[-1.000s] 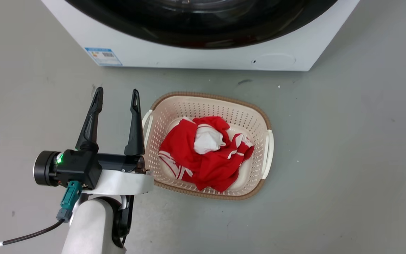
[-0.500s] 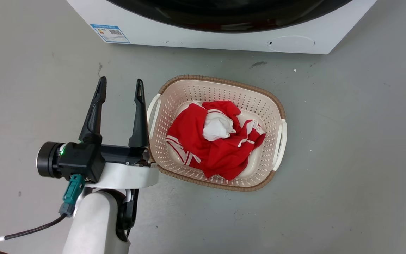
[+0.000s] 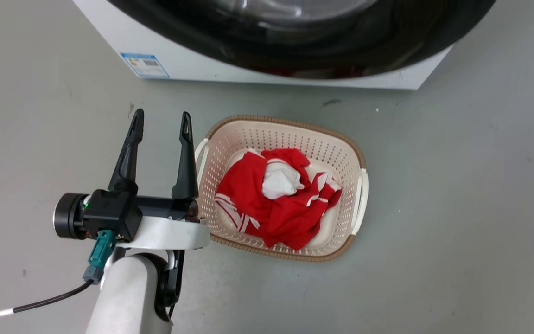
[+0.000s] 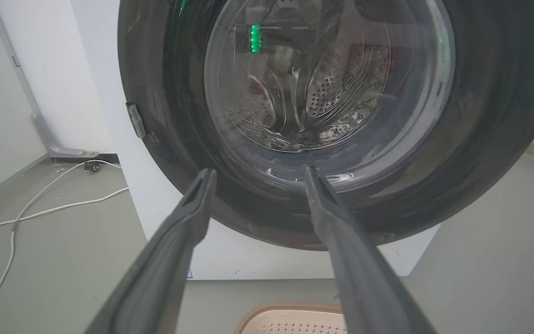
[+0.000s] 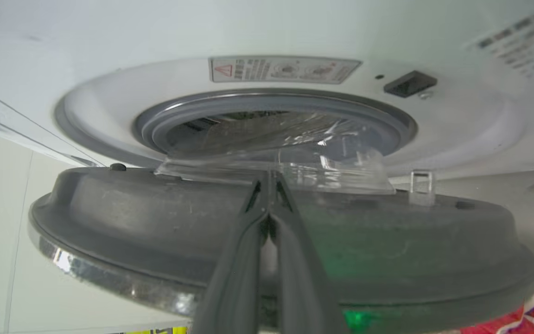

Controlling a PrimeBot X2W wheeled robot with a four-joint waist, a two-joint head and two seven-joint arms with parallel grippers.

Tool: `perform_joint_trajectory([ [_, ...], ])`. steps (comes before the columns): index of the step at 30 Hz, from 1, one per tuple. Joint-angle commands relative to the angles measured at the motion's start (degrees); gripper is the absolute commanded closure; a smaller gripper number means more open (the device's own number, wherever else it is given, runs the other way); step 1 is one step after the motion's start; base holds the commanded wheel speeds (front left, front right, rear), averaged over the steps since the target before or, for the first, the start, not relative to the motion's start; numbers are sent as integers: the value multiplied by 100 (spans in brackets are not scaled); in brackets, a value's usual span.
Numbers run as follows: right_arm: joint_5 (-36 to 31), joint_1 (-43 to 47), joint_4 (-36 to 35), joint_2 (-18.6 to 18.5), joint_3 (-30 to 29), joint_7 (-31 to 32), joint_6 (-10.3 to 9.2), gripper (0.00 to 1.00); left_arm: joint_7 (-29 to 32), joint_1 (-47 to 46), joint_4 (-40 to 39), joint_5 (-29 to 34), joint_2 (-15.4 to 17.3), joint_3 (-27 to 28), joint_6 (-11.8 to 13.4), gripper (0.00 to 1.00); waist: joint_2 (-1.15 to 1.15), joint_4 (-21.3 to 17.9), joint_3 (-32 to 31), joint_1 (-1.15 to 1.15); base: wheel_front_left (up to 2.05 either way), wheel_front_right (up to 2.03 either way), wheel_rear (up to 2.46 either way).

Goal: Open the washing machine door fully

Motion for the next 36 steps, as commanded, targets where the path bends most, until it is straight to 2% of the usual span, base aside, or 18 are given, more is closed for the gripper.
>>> perform_joint_trajectory([
  [1, 22, 207, -36, 113, 63, 150, -2, 100, -15, 74, 20, -4, 0, -1, -11, 0, 0, -23, -122, 0, 0, 0, 0],
  [13, 175, 1011, -320, 206, 176, 1119, -2, 100, -15, 405, 276, -58, 0, 24, 3, 0, 0, -56, -849, 0, 0, 0, 0],
  [22, 271, 1612, -585, 301, 232, 1483, -1, 100, -15, 757, 394, 55, 0, 114, -69, 0, 0, -93, -1365, 0, 0, 0, 0],
  [36, 560, 2792, -1382, 486, 354, 2074, -2, 100, -15, 1248, 484, 92, -1, 251, -154, 0, 0, -180, -2040, 0, 0, 0, 0],
])
